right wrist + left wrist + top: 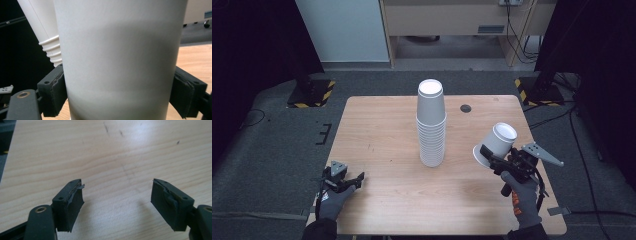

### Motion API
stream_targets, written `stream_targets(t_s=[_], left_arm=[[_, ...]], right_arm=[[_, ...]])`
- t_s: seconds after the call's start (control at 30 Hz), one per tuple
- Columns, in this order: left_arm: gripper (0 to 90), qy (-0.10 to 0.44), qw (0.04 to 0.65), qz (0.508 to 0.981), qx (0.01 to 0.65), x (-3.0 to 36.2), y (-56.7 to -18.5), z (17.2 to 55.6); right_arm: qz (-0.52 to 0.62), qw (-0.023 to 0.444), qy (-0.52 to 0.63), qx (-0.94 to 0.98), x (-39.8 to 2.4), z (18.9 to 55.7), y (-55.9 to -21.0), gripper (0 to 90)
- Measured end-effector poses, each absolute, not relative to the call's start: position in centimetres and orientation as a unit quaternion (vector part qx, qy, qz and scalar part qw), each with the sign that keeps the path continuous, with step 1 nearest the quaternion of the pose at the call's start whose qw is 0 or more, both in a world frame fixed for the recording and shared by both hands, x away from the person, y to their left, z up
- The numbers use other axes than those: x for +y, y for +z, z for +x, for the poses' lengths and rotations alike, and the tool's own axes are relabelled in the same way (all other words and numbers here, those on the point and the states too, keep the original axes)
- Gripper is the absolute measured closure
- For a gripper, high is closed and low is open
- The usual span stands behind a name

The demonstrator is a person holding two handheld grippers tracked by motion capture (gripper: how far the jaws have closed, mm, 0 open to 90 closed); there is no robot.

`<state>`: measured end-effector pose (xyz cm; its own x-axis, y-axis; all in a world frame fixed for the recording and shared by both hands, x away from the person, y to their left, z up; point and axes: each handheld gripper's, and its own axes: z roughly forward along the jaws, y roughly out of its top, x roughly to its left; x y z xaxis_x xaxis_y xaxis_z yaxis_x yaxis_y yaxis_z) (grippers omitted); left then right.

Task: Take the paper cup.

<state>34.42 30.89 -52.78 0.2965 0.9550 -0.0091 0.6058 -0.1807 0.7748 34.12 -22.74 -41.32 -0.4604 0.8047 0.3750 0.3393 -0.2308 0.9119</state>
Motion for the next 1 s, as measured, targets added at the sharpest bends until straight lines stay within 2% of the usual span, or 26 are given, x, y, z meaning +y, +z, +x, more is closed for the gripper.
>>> stream_targets(t_s=[0.33,0.73,1.0], left_arm=[[28.3,0.266,0.411,0.720,0.492,29.0,-51.0,33.9],[29.1,0.264,0.450,0.732,0.438,25.6,-49.6,33.2],[29.4,0.260,0.478,0.736,0.403,23.0,-48.8,32.7]], right_arm=[[0.500,0.160,0.621,0.582,-22.8,34.1,-42.8,15.5],[0.512,0.141,0.630,0.566,-23.0,34.1,-43.5,15.5],[0.522,0.112,0.644,0.547,-23.1,33.9,-43.8,15.5]])
